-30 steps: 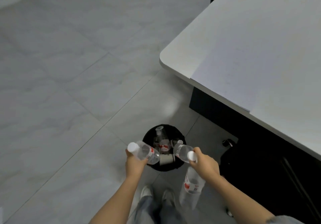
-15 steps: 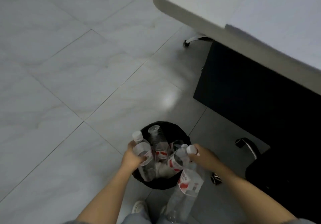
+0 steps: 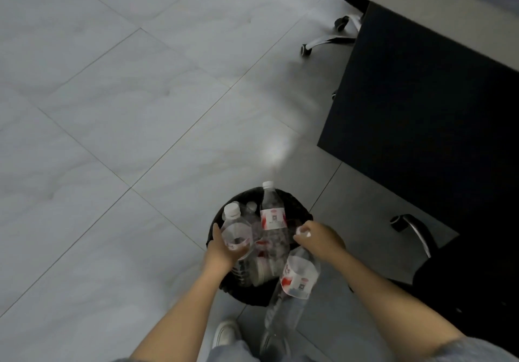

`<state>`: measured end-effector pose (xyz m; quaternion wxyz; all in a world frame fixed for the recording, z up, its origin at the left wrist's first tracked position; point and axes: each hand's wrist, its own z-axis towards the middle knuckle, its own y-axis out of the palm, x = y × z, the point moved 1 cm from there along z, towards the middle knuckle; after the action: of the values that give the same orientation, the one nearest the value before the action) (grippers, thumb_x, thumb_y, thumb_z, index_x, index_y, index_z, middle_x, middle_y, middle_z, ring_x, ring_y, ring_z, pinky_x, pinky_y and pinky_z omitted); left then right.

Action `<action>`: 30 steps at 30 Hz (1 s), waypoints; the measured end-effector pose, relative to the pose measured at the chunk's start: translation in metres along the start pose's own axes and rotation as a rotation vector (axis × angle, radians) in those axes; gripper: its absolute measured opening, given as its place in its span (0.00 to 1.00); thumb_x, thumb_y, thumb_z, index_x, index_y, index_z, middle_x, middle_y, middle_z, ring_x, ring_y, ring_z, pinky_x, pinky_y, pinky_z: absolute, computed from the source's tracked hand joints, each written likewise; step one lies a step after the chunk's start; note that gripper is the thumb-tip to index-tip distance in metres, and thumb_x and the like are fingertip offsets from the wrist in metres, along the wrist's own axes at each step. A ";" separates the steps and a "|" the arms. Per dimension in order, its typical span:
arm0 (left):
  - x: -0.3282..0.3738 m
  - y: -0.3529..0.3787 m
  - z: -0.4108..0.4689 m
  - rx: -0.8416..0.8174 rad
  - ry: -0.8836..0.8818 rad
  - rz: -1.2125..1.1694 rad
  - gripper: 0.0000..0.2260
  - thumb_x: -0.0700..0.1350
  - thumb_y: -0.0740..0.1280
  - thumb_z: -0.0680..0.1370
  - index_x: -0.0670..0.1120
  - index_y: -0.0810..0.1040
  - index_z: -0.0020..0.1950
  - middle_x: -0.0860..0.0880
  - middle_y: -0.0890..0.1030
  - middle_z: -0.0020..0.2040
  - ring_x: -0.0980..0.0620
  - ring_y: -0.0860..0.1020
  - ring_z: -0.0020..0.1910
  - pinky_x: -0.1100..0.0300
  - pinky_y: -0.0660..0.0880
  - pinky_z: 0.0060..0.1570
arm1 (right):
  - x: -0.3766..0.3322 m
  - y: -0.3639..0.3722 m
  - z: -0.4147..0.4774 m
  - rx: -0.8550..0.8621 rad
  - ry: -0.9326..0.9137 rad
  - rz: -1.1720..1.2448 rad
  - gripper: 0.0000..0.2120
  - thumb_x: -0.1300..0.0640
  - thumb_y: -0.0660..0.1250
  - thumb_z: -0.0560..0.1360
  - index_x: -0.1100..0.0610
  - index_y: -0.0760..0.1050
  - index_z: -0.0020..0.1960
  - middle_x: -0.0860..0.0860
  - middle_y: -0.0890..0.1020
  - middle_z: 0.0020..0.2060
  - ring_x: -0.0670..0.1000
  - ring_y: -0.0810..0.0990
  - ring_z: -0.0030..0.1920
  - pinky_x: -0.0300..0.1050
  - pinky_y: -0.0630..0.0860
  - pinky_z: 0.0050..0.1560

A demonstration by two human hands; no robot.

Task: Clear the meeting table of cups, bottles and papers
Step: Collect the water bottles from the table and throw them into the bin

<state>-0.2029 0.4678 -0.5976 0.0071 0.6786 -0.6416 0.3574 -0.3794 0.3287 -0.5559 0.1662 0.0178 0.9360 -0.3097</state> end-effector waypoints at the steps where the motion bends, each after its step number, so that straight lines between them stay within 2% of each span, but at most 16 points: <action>1: 0.000 -0.002 -0.002 0.004 -0.008 -0.003 0.46 0.54 0.74 0.68 0.48 0.47 0.76 0.44 0.67 0.72 0.42 0.71 0.66 0.46 0.73 0.60 | 0.001 -0.003 -0.005 0.018 -0.005 0.016 0.11 0.48 0.63 0.76 0.54 0.73 0.51 0.53 0.79 0.50 0.53 0.78 0.50 0.44 0.74 0.49; 4: 0.002 -0.004 -0.006 -0.003 -0.037 -0.015 0.44 0.51 0.73 0.70 0.47 0.48 0.76 0.43 0.66 0.73 0.40 0.70 0.66 0.48 0.72 0.60 | 0.004 -0.018 -0.015 0.074 -0.005 0.058 0.12 0.49 0.63 0.76 0.59 0.74 0.45 0.54 0.80 0.43 0.54 0.78 0.46 0.42 0.70 0.42; 7: 0.006 -0.004 -0.010 -0.012 -0.028 0.020 0.42 0.47 0.71 0.73 0.45 0.46 0.77 0.42 0.66 0.72 0.40 0.71 0.65 0.52 0.72 0.55 | 0.008 -0.028 -0.022 0.103 0.012 0.142 0.10 0.51 0.66 0.74 0.55 0.71 0.39 0.50 0.76 0.37 0.50 0.76 0.42 0.40 0.70 0.40; 9: 0.008 -0.005 -0.015 -0.020 -0.035 0.049 0.40 0.45 0.69 0.74 0.43 0.45 0.76 0.41 0.67 0.71 0.39 0.71 0.65 0.55 0.70 0.51 | 0.010 -0.031 -0.025 0.122 0.035 0.215 0.12 0.53 0.67 0.74 0.53 0.69 0.34 0.50 0.76 0.36 0.50 0.76 0.41 0.40 0.70 0.37; 12: 0.006 -0.011 -0.024 -0.014 -0.025 0.032 0.34 0.44 0.68 0.74 0.40 0.54 0.74 0.40 0.72 0.66 0.39 0.73 0.62 0.55 0.71 0.51 | 0.010 -0.028 -0.035 0.169 0.054 0.310 0.13 0.55 0.67 0.74 0.52 0.69 0.32 0.53 0.78 0.37 0.51 0.76 0.41 0.40 0.69 0.38; 15: -0.008 -0.012 -0.022 -0.033 -0.025 -0.033 0.32 0.49 0.70 0.71 0.41 0.62 0.70 0.40 0.75 0.62 0.40 0.76 0.58 0.50 0.75 0.52 | 0.011 -0.024 -0.048 0.175 0.083 0.314 0.13 0.55 0.66 0.74 0.52 0.69 0.32 0.54 0.79 0.38 0.51 0.76 0.41 0.41 0.69 0.40; 19: -0.060 0.005 0.006 -0.094 -0.052 -0.053 0.32 0.55 0.71 0.64 0.42 0.69 0.63 0.42 0.81 0.50 0.43 0.81 0.45 0.46 0.80 0.39 | 0.016 -0.026 -0.066 0.230 0.142 0.212 0.08 0.54 0.64 0.74 0.53 0.71 0.38 0.54 0.80 0.41 0.53 0.77 0.42 0.42 0.69 0.40; 20: -0.050 -0.001 -0.009 -0.096 -0.047 -0.046 0.29 0.53 0.70 0.65 0.42 0.70 0.61 0.42 0.81 0.50 0.42 0.81 0.46 0.46 0.80 0.40 | 0.015 -0.028 -0.070 0.258 0.149 0.186 0.06 0.54 0.64 0.75 0.54 0.71 0.41 0.54 0.80 0.42 0.53 0.76 0.42 0.42 0.68 0.39; 22: -0.022 -0.017 -0.044 -0.092 -0.030 -0.037 0.22 0.44 0.69 0.70 0.42 0.68 0.61 0.42 0.79 0.53 0.41 0.79 0.51 0.52 0.77 0.45 | 0.012 -0.034 -0.075 0.330 0.140 0.135 0.04 0.53 0.64 0.75 0.54 0.73 0.46 0.54 0.81 0.46 0.55 0.77 0.44 0.41 0.67 0.39; 24: -0.005 -0.026 -0.066 -0.092 -0.043 -0.036 0.23 0.38 0.66 0.73 0.41 0.64 0.66 0.40 0.77 0.57 0.41 0.77 0.55 0.55 0.74 0.47 | 0.005 -0.039 -0.076 0.413 0.119 0.081 0.09 0.53 0.63 0.76 0.56 0.75 0.52 0.54 0.80 0.50 0.56 0.78 0.49 0.42 0.68 0.41; 27: -0.003 -0.027 -0.072 -0.092 -0.058 -0.047 0.24 0.37 0.65 0.73 0.40 0.63 0.68 0.39 0.76 0.59 0.40 0.76 0.56 0.53 0.74 0.51 | -0.001 -0.036 -0.075 0.499 0.098 0.055 0.11 0.53 0.63 0.76 0.59 0.76 0.53 0.56 0.78 0.53 0.58 0.77 0.53 0.47 0.71 0.47; 30: -0.003 -0.029 -0.074 -0.091 -0.067 -0.046 0.25 0.38 0.65 0.74 0.40 0.62 0.70 0.39 0.76 0.61 0.41 0.76 0.57 0.52 0.74 0.52 | -0.003 -0.020 -0.078 0.530 0.106 0.029 0.11 0.54 0.62 0.77 0.61 0.77 0.52 0.57 0.78 0.53 0.58 0.76 0.54 0.47 0.69 0.49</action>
<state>-0.2126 0.5104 -0.5313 0.0244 0.7037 -0.6415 0.3046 -0.4023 0.3588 -0.4851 0.1109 0.0901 0.8293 -0.5402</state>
